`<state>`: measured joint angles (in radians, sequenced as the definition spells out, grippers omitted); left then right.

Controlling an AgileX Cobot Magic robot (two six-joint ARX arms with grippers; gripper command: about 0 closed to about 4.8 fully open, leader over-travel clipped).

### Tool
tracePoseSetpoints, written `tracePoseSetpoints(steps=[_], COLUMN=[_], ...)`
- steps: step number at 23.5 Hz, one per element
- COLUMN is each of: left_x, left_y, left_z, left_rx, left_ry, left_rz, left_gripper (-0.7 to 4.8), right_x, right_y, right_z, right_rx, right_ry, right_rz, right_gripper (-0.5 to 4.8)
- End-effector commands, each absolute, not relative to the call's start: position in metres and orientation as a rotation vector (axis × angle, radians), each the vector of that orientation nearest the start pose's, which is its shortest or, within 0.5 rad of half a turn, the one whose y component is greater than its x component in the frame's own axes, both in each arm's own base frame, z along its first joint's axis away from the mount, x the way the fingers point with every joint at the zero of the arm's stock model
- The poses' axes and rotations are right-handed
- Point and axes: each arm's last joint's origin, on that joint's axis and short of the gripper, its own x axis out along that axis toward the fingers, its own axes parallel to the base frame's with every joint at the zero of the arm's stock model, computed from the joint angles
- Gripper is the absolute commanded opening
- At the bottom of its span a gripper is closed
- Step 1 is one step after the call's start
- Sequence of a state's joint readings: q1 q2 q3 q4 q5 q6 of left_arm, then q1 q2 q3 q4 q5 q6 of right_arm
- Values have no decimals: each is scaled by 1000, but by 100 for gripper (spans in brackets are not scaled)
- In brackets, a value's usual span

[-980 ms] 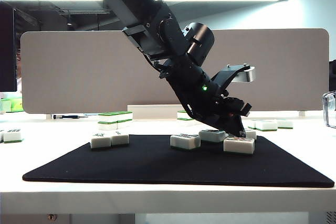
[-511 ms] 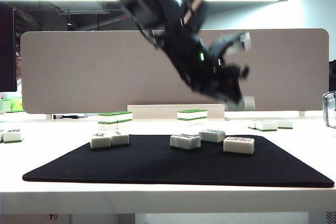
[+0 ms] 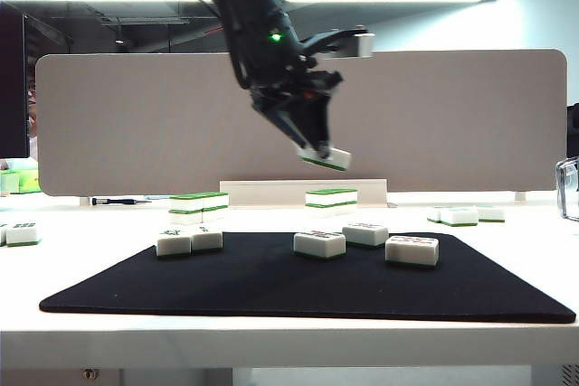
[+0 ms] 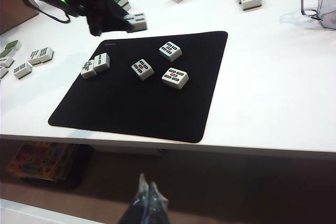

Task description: Align six mahjong tiles in a row on the table.

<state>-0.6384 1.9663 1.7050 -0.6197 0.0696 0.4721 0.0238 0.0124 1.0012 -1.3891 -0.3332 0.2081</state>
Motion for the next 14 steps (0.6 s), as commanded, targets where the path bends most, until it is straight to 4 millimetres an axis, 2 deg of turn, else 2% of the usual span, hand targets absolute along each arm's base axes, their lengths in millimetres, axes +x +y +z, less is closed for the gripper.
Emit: tracePoseSetpoints(steps=[1,6,14], left_x=[348,351,356], left_y=[-248,-231,-182], left_z=[270,273,264], left_rx=[704,695,477], left_ry=[746,781,923], left_rz=[-857,-859,-666], left_gripper=[115,115,116], right_x=[-75,-75,-75], right_y=[8,8,8], right_z=[307,307,307], right_rx=[258,259,259], right_ry=[410,410,410], right_rz=[312,312,311], right_gripper=[-1,-1,-1])
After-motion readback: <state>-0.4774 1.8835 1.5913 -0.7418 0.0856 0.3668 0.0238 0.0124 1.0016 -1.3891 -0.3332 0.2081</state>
